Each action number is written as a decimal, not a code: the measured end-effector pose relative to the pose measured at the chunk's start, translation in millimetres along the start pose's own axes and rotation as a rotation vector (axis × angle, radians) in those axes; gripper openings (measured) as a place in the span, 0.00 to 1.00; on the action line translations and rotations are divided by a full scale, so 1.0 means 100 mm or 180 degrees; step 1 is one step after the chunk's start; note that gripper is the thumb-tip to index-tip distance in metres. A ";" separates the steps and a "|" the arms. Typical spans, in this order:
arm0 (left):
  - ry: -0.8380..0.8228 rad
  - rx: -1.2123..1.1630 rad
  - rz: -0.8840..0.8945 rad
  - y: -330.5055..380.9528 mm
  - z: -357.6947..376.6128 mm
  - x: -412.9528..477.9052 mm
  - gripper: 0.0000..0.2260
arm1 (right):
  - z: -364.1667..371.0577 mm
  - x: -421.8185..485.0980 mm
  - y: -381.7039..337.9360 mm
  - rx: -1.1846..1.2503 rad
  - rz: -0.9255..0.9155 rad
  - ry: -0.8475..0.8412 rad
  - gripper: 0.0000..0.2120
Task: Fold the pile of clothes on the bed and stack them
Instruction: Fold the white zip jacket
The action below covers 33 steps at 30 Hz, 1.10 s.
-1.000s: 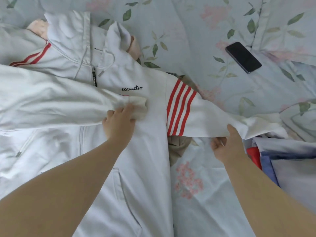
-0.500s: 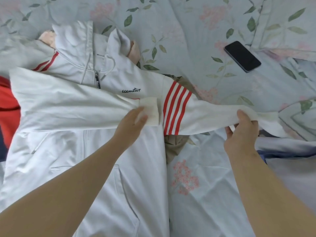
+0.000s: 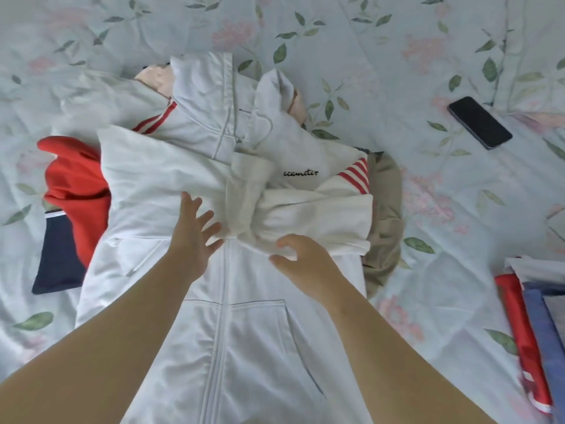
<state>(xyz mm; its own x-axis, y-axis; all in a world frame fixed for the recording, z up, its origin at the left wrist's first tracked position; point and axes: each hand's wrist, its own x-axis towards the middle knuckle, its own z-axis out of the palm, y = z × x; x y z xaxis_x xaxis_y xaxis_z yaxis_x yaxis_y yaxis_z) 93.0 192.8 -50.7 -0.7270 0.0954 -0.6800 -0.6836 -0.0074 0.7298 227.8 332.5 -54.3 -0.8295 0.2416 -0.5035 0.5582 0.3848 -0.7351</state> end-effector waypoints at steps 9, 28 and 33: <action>0.0504 0.3623 0.1385 -0.25 0.39 0.27 0.37 | -0.02 0.03 0.28 0.0292 0.1115 0.2316 0.22; 0.0391 -0.0885 -0.0030 0.01 -0.44 0.38 0.16 | 0.00 0.11 0.37 -0.0756 0.0781 0.2500 0.08; 0.0948 -0.0373 -0.0291 0.19 -0.31 0.55 0.17 | -0.10 0.07 0.47 -0.0767 0.1073 0.2477 0.08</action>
<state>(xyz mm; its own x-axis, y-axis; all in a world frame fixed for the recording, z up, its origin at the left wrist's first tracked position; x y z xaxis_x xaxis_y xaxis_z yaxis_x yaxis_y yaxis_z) 38.2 167.1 -76.0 -0.6375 -0.1942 -0.7456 -0.7370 -0.1282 0.6636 248.1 361.8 -88.0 -0.4460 0.8807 -0.1595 0.8295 0.3399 -0.4431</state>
